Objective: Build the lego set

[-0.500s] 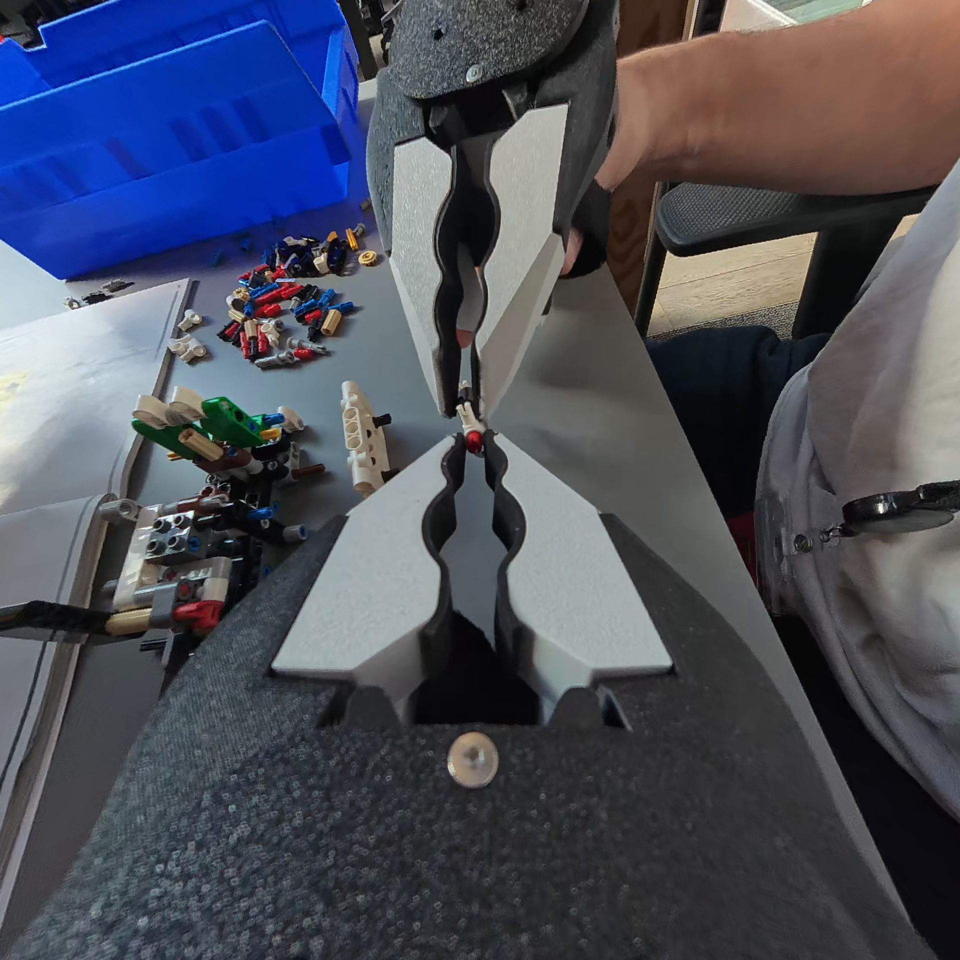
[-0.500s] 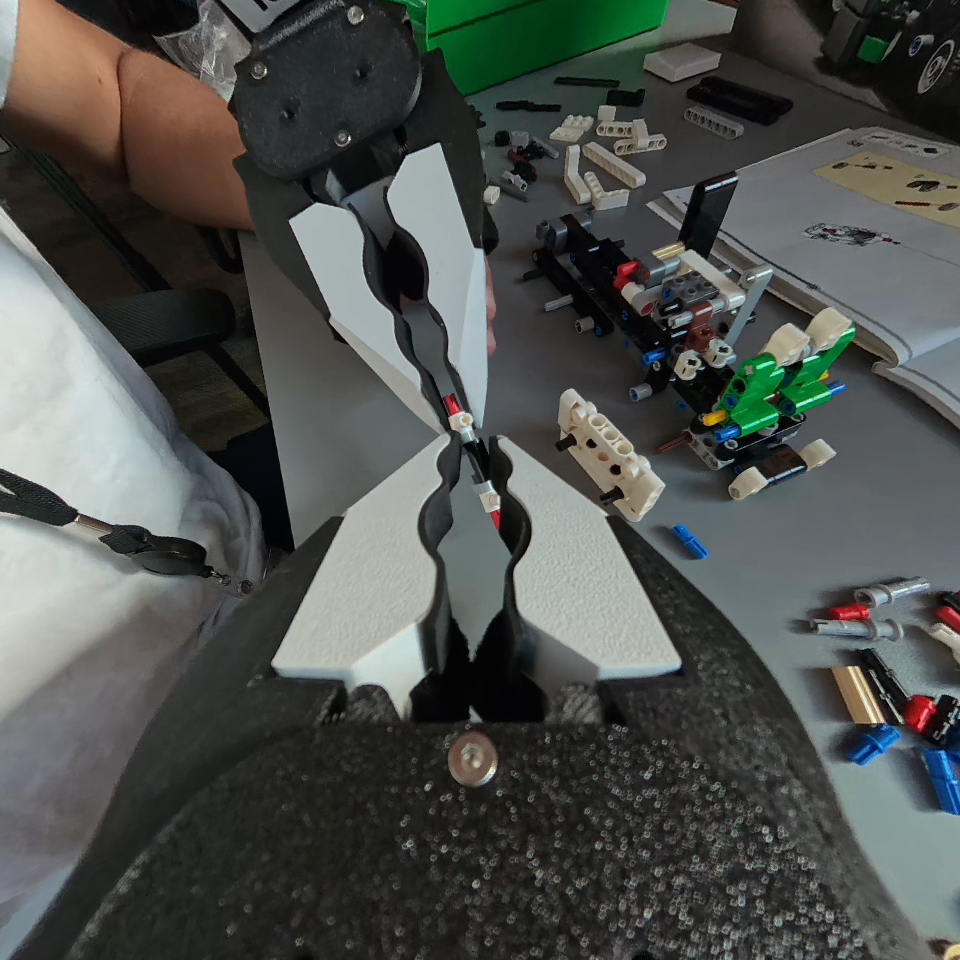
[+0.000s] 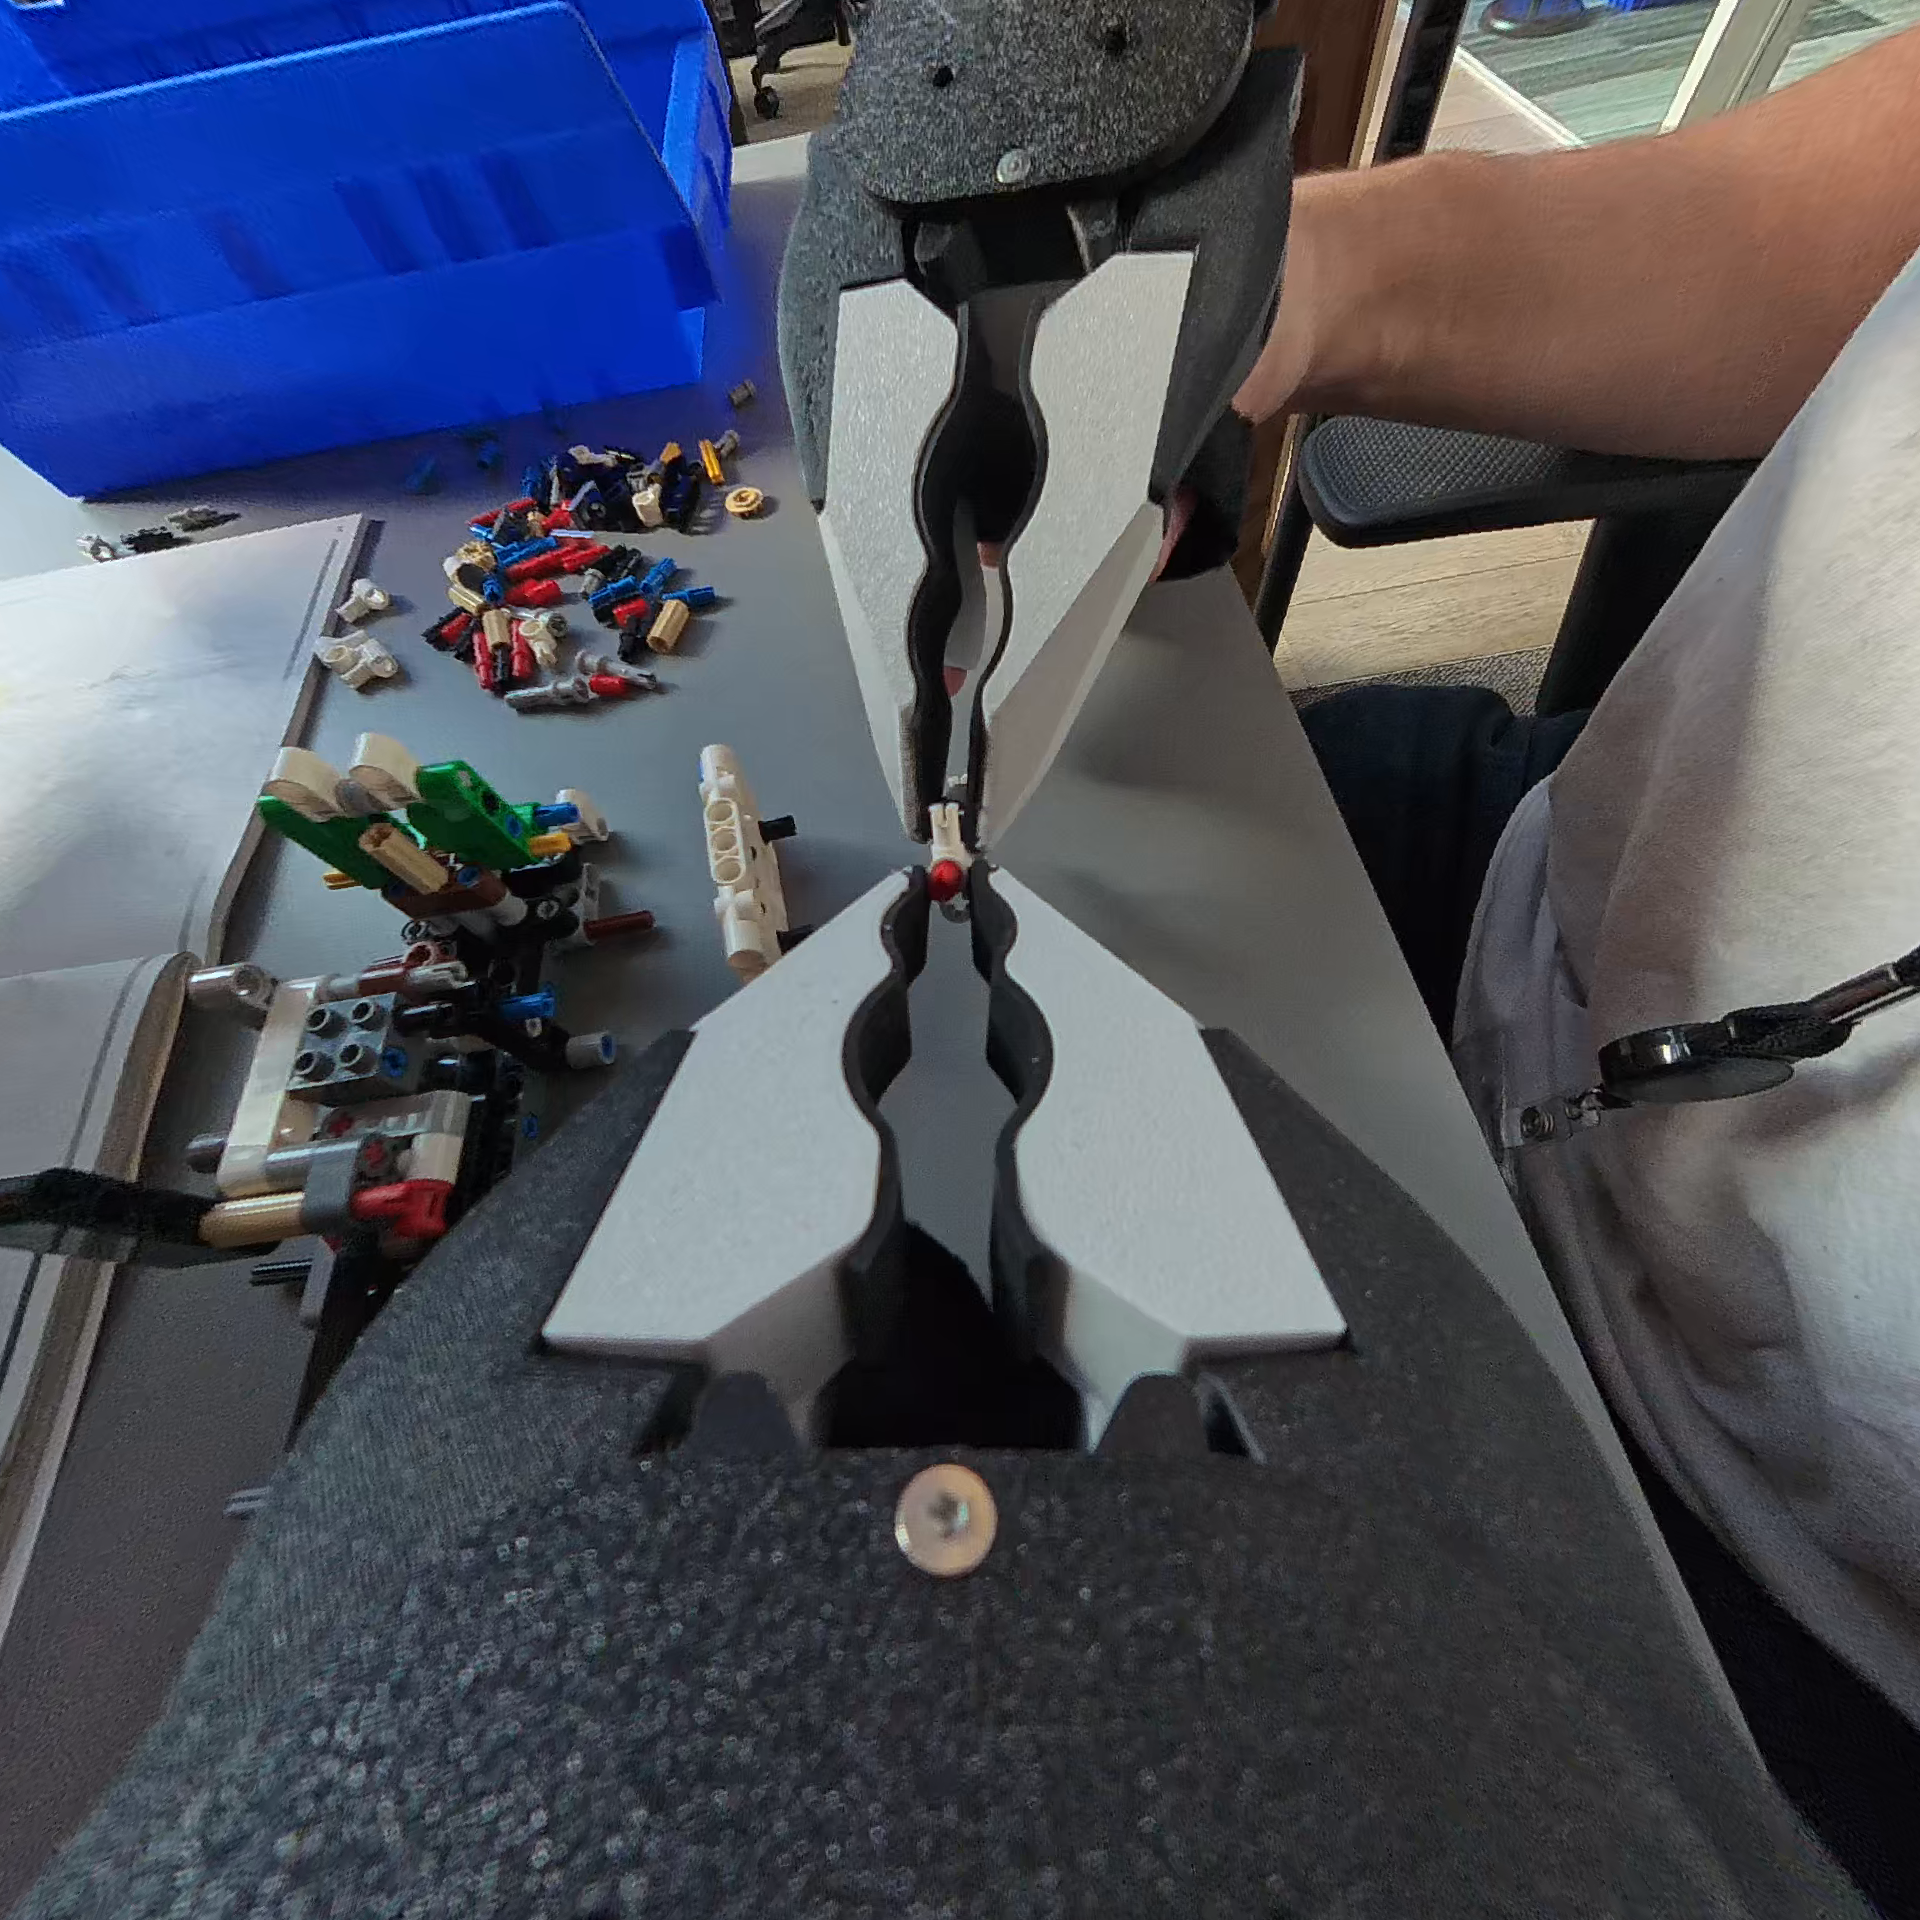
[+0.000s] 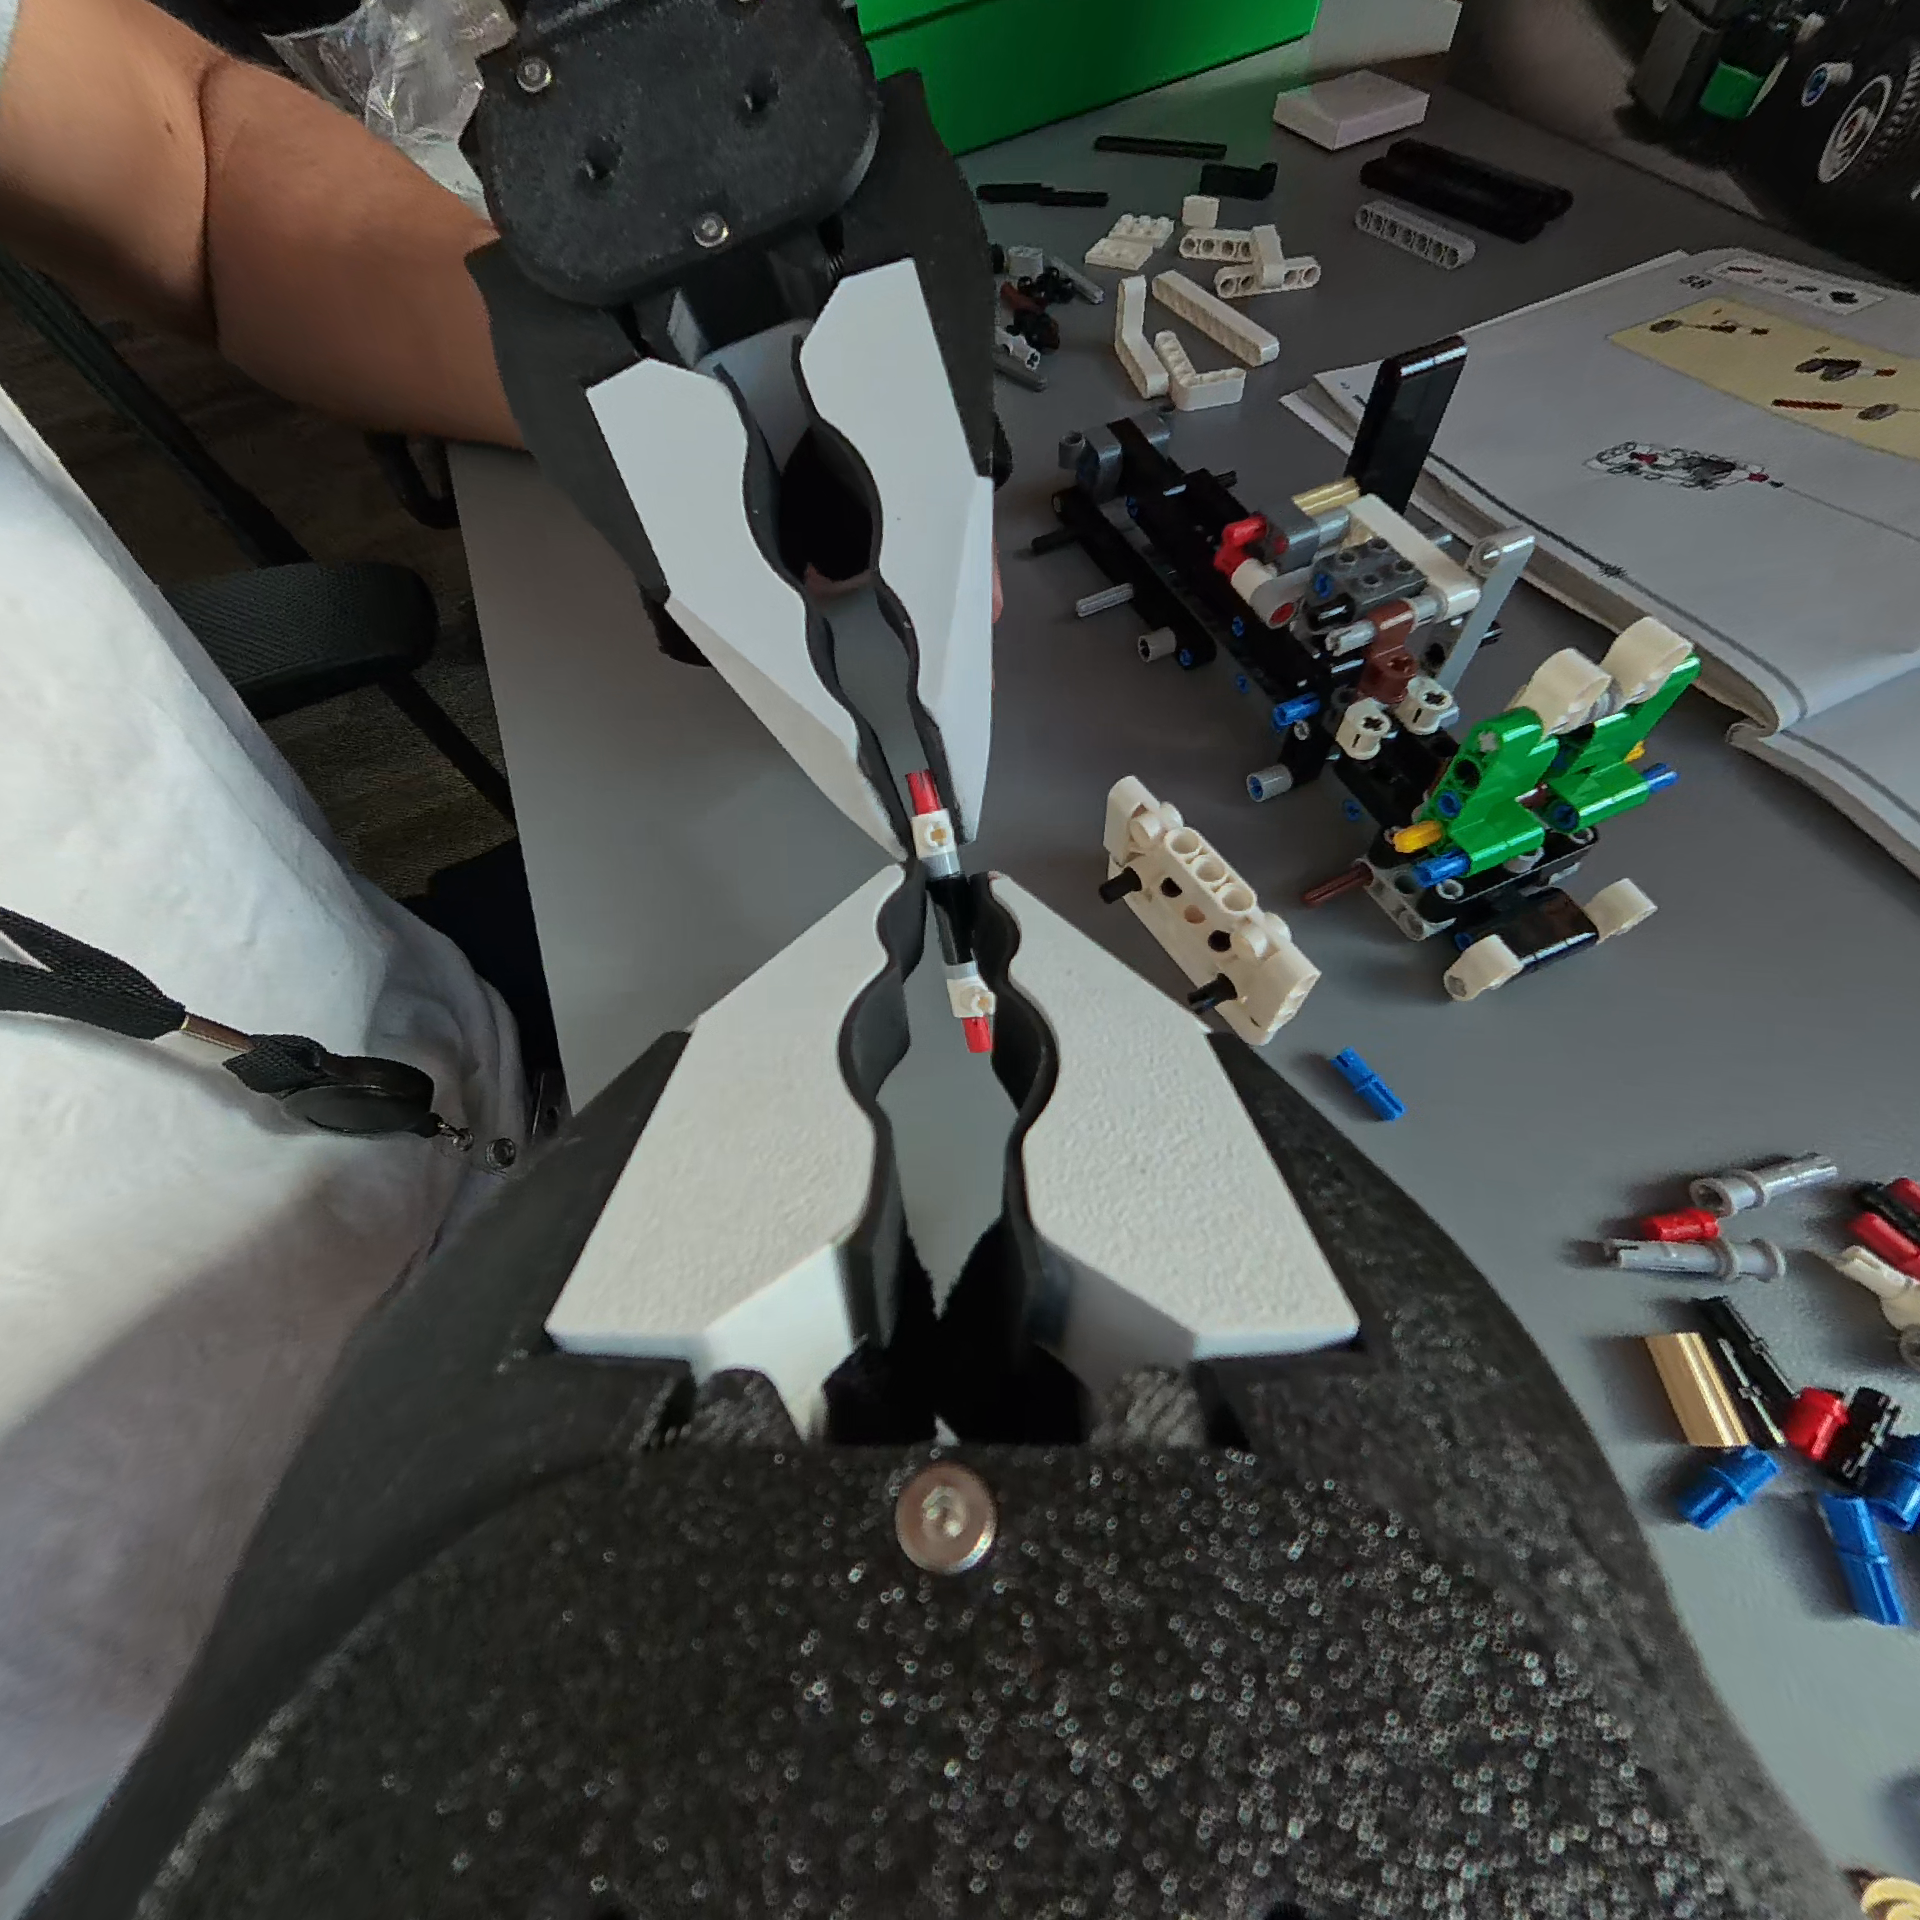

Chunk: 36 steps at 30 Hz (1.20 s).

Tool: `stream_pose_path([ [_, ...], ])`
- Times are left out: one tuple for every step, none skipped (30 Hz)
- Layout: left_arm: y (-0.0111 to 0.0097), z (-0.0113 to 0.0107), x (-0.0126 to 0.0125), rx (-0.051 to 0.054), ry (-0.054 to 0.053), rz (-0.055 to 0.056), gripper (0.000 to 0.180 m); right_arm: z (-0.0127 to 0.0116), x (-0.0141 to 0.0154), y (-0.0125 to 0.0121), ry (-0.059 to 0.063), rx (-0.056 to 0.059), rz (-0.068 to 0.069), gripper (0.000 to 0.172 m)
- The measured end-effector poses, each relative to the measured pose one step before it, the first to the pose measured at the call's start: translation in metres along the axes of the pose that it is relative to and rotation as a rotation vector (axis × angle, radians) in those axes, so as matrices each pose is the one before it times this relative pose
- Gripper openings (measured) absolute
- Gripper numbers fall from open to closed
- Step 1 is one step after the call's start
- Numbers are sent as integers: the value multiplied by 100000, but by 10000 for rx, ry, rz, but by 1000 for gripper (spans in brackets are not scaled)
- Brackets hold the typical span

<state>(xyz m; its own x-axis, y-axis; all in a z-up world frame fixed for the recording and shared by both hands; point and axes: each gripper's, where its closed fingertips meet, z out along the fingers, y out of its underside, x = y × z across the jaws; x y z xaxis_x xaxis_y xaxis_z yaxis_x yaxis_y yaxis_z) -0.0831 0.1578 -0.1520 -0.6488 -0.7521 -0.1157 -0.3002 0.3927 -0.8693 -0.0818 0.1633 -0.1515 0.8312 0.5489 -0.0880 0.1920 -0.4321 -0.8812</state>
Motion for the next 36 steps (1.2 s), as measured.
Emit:
stream_pose_path([
  [-51, -31, -27, 36, 29, -56, 5, -14, -23, -13, -47, 14, 17, 7],
  [-27, -19, -12, 25, 32, -46, 5, -49, -7, -16, -59, 20, 21, 7],
  [-41, -30, -105, 34, -33, -48, 5, -70, 84, -49, 8, 41, 10, 7],
  [-58, -68, -167, 54, -89, -27, 5, -94, 142, -77, 40, 68, 1, 7],
  [-33, -82, -156, 47, -68, 17, 5, -138, 205, -38, 67, 60, -8, 7],
  [19, -73, -109, 19, -41, 60, 4, -167, 389, 87, 173, -10, 37, 6],
  [14, -90, -179, 22, -96, 47, 4, -145, 272, 198, 96, -82, 42, 6],
  [-21, -72, -108, 39, -47, 12, 4, -125, 176, 200, 59, -77, 32, 6],
  [-68, -62, 14, 54, 14, -2, 3, -107, 160, 51, 77, 0, 9, 6],
  [-28, -19, -32, 25, -25, -2, 3, -77, 111, -46, 54, 48, 5, 6],
  [38, 25, -123, -25, -82, -9, 3, 0, 115, 35, 59, -17, 27, 6],
  [69, 43, -130, -52, -79, 4, 4, 21, 188, 36, 138, -34, -19, 6],
  [81, 27, -183, -49, -121, 26, 6, 58, 276, 55, 214, -48, -72, 6],
  [64, -10, -356, -28, -236, 43, 6, 65, 439, 135, 313, -103, -74, 6],
  [89, -22, -385, -31, -239, 48, 6, 136, 499, 264, 331, -198, -37, 6],
  [123, -2, -264, -57, -145, 33, 7, 194, 310, 407, 189, -287, 1, 6],
  [128, 12, -217, -67, -121, 11, 7, 180, 176, 233, 117, -191, 15, 6],
  [41, 14, -131, -20, -80, -3, 8, 87, -72, -86, -31, 19, 54, 6],
  [11, 6, 7, -4, 2, 9, 8, 33, -177, -205, -131, 100, 150, 6],
  [10, 6, 30, -10, 4, 22, 8, 37, -349, -161, -301, 82, 280, 6],
  [-22, -12, 5, 15, -24, 30, 8, 22, -484, -213, -427, 114, 348, 6],
  [-43, -30, 58, 36, 25, 30, 8, -42, -422, -314, -402, 208, 327, 6],
  [-85, -50, 254, 63, 168, 44, 8, -91, -272, -367, -318, 255, 360, 6],
  [-170, -80, 197, 120, 133, 20, 8, -103, -184, -309, -273, 225, 323, 6],
  [-273, -120, 193, 184, 133, 1, 8, -121, -436, -307, -408, 230, 265, 6],
  [-316, -125, 287, 208, 216, -22, 8, -131, -480, -389, -412, 284, 240, 6],
  [-230, -89, 254, 149, 207, -67, 8, -155, -234, -426, -233, 304, 191, 6],
  [-247, -104, 95, 163, 130, -127, 9, -143, -380, -384, -313, 279, 180, 6],
  [-392, -151, 191, 257, 200, -166, 9, -97, -445, -351, -358, 244, 203, 6],
  [-452, -171, 180, 292, 213, -204, 9, -44, -237, -302, -210, 202, 193, 6],
  [-408, -176, 11, 274, 103, -219, 9, 5, -136, -140, -136, 102, 158, 6],
  [-317, -150, -57, 221, 65, -190, 9, 97, -7, 150, -22, -94, 53, 6],
  [-227, -148, -98, 162, 49, -164, 11, 169, 207, 355, 167, -231, -73, 6],
  [-145, -113, -137, 104, 14, -144, 12, 213, 170, 416, 183, -266, -149, 6],
  [-86, -72, -71, 57, 31, -103, 13, 219, -27, 373, 89, -258, -149, 6],
  [-11, -21, 53, 5, 67, -45, 13, 227, -107, 282, 66, -213, -194, 6],
])
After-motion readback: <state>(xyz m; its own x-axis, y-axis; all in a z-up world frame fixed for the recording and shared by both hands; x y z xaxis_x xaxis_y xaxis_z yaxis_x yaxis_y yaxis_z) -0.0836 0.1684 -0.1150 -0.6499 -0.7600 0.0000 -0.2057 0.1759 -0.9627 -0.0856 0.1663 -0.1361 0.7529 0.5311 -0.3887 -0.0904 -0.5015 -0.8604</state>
